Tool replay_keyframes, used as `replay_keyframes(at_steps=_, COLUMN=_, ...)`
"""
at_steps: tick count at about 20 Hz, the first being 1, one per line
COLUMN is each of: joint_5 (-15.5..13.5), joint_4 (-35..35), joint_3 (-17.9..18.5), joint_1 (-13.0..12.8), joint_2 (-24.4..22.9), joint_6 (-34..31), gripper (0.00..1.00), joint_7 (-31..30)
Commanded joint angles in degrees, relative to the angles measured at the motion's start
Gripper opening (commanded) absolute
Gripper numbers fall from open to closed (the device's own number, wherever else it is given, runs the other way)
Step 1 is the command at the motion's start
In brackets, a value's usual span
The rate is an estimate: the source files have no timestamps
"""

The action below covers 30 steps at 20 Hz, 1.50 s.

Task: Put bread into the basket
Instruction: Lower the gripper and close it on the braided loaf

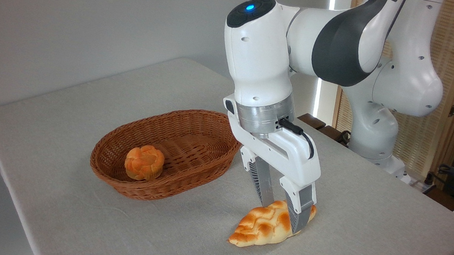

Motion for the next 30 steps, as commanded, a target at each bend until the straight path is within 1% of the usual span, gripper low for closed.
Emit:
replay_keyframes(at_steps=1, joint_5=-1.4, joint_4=-0.6, joint_3=0.3, joint_1=-0.2, joint_2=-0.1, joint_6=1.6, gripper=1.00, joint_7=0.5)
replay_keyframes(at_steps=6, joint_5=-2.0, joint_4=-1.1, joint_3=0.3, joint_1=-0.7, joint_2=1.2, joint_6=1.6, gripper=1.00, joint_7=0.5)
replay_keyframes(at_steps=7, joint_5=-2.1, joint_4=-1.1, joint_3=0.3, joint_1=-0.7, joint_2=1.2, joint_6=1.7, gripper=0.98, joint_7=0.7)
replay_keyframes(at_steps=9, joint_5=-2.1, joint_4=-1.1, joint_3=0.3, joint_1=-0.7, joint_2=1.4, joint_6=1.6, gripper=0.80, joint_7=0.8)
replay_keyframes(at_steps=11, joint_5=-2.2, joint_4=-1.1, joint_3=0.3, joint_1=-0.7, joint_2=1.4, joint_6=1.6, gripper=0.52, joint_7=0.8)
replay_keyframes(at_steps=13, joint_5=-2.1, joint_4=-1.1, joint_3=0.3, joint_1=-1.0, joint_2=1.6, joint_6=1.4, gripper=0.35, joint_7=0.9)
replay_keyframes(at_steps=15, joint_5=-2.1, joint_4=-1.1, joint_3=0.3, joint_1=-1.3, joint_2=1.8, joint_6=1.4, gripper=0.26, joint_7=0.9)
replay_keyframes(at_steps=17, joint_5=-2.2, joint_4=-1.1, joint_3=0.3, joint_1=-1.3, joint_2=1.8, joint_6=1.4, gripper=0.24, joint_7=0.8)
replay_keyframes(at_steps=28, joint_5=-2.1, joint_4=-1.2, joint_3=0.3, joint_1=-1.3, joint_2=2.3, joint_6=1.0, gripper=0.24, joint_7=0.7)
replay_keyframes(at_steps=30, joint_5=-2.1, joint_4=-1.2, joint_3=0.3, joint_1=-1.3, joint_2=2.3, joint_6=1.0, gripper=0.23, joint_7=0.7)
